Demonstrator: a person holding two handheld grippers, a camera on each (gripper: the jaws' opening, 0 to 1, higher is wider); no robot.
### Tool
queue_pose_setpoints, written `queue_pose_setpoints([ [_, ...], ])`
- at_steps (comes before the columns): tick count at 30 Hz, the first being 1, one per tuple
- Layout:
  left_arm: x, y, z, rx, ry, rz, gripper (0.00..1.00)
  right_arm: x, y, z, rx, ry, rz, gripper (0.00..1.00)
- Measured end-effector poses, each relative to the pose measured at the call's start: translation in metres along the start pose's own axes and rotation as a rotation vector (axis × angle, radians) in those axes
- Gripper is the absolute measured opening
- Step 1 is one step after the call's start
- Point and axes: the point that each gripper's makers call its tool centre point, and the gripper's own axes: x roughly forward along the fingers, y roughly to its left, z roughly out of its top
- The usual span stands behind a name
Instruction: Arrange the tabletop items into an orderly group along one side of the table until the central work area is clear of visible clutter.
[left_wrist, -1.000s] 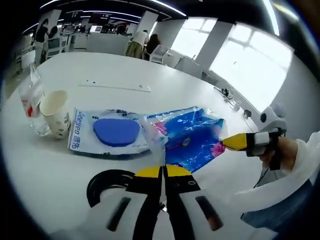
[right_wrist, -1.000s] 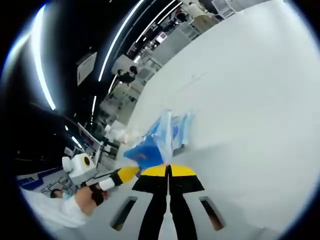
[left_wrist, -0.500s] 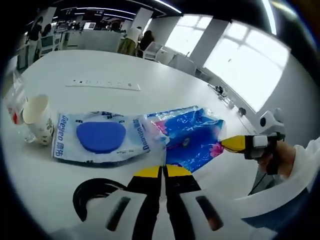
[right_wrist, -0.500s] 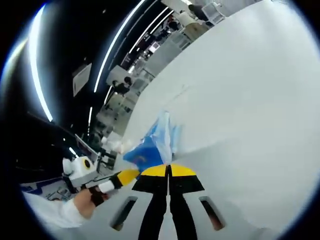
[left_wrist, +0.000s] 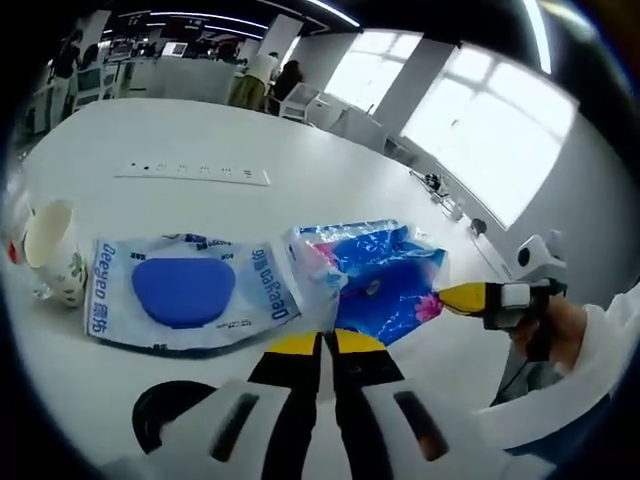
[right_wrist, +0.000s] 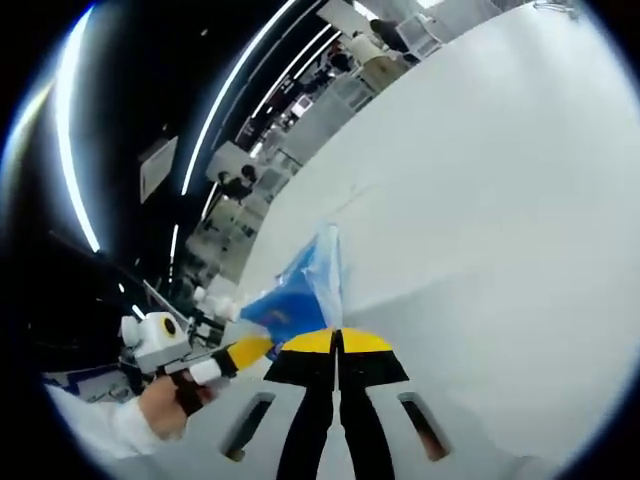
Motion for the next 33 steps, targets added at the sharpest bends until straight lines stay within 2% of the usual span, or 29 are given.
queue_pose_setpoints([
  [7, 0.018, -0.001, 0.006, -0.007, 0.007, -0.005, 0.03, 0.005, -0.01, 0.011, 0.012, -0.018, -0.019, 0.0],
  [18, 0.044, -0.006, 0.012, 0.018, 0.038, -0.018, 0.13, 0.02, -0.029, 0.03, 0.025, -0.028, -0.05, 0.0],
  [26, 0.063, -0.009, 0.01, 0.02, 0.068, -0.034, 0.18, 0.028, -0.048, 0.038, 0.044, -0.031, -0.079, 0.0],
  [33, 0.075, -0.006, 0.003, 0.011, 0.114, -0.031, 0.16, 0.035, -0.064, 0.038, 0.063, -0.02, -0.098, 0.0],
])
